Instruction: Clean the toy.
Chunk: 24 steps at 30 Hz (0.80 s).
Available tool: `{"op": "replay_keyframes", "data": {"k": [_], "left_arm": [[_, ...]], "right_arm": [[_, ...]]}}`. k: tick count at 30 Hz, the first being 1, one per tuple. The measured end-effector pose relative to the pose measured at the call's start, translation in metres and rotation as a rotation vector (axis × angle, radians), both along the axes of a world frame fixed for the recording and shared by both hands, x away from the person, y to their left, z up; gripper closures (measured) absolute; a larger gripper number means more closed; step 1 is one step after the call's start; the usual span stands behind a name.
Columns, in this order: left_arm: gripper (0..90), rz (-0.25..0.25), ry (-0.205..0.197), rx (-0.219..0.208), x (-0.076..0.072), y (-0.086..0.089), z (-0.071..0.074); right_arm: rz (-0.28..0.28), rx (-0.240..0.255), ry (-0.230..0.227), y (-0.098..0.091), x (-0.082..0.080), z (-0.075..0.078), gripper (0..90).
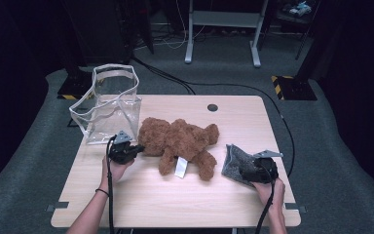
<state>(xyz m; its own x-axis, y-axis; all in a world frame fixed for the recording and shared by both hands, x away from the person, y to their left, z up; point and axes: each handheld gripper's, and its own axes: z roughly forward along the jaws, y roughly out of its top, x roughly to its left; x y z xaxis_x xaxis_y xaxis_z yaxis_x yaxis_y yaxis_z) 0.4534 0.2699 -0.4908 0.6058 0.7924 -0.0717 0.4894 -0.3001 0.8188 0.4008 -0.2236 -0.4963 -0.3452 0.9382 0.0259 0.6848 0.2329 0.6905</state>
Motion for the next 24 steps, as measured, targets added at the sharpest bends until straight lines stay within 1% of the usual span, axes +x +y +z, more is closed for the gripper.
{"op": "replay_keyframes", "data": {"k": [1, 2, 3, 4, 5, 8, 9, 12, 14, 15, 16, 17, 18, 20, 21, 22, 23, 24], "left_arm": [[89.9, 0.002, 0.002, -0.008, -0.001, 0.0, -0.001], [90.0, 0.006, -0.01, -0.018, -0.001, 0.0, -0.001], [90.0, 0.011, -0.01, -0.017, -0.002, 0.0, -0.002], [90.0, 0.009, -0.007, -0.028, -0.002, 0.0, -0.003], [90.0, 0.01, -0.002, -0.051, -0.003, 0.0, -0.003], [90.0, 0.003, -0.001, -0.071, -0.006, -0.002, -0.004], [90.0, -0.006, 0.0, -0.065, -0.007, -0.002, -0.003], [90.0, -0.007, -0.022, -0.047, -0.009, -0.003, -0.002], [87.7, -0.007, -0.015, -0.047, -0.009, -0.001, -0.002], [81.8, -0.004, -0.009, -0.055, -0.009, -0.001, -0.002], [72.8, -0.009, 0.003, -0.05, -0.009, -0.001, -0.001], [60.0, 0.007, 0.006, -0.025, -0.009, -0.002, -0.001], [51.0, 0.019, 0.011, -0.003, -0.009, -0.003, -0.001], [33.6, 0.045, 0.023, 0.03, -0.009, -0.006, -0.002], [31.3, 0.048, 0.028, 0.049, -0.007, -0.007, -0.003], [28.6, 0.058, 0.034, 0.053, -0.006, -0.008, -0.004], [26.5, 0.064, 0.044, 0.046, -0.004, -0.008, -0.006], [27.3, 0.061, 0.048, 0.029, -0.001, -0.008, -0.007]], "right_arm": [[-0.006, 0.0, 0.004, 0.0, 0.001, 0.0, 15.8], [-0.011, 0.004, 0.007, 0.001, 0.001, 0.001, 16.0], [-0.012, 0.001, 0.007, 0.001, 0.003, 0.001, 16.1], [-0.01, 0.0, 0.007, 0.001, 0.004, 0.001, 16.3], [-0.015, -0.002, 0.015, 0.003, 0.005, 0.001, 16.4], [-0.018, -0.011, 0.019, 0.003, 0.008, 0.0, 16.0], [-0.023, -0.004, 0.025, 0.003, 0.008, 0.0, 16.0], [-0.024, 0.004, 0.026, 0.001, 0.01, -0.002, 16.0], [-0.017, -0.001, 0.022, 0.001, 0.011, -0.002, 15.8], [-0.02, 0.001, 0.027, 0.001, 0.01, -0.002, 15.7], [-0.021, 0.002, 0.019, 0.002, 0.01, -0.002, 15.4], [-0.012, -0.002, 0.017, 0.001, 0.009, -0.001, 15.0], [-0.019, -0.003, 0.017, 0.001, 0.008, -0.001, 14.6], [-0.021, 0.0, 0.018, 0.003, 0.007, 0.0, 14.6], [-0.014, 0.0, 0.019, 0.002, 0.007, 0.001, 14.6], [-0.019, 0.003, 0.02, 0.003, 0.006, 0.001, 14.6], [-0.017, -0.001, 0.019, 0.003, 0.006, 0.001, 14.6], [-0.015, -0.001, 0.017, 0.003, 0.006, 0.001, 14.6]]}}
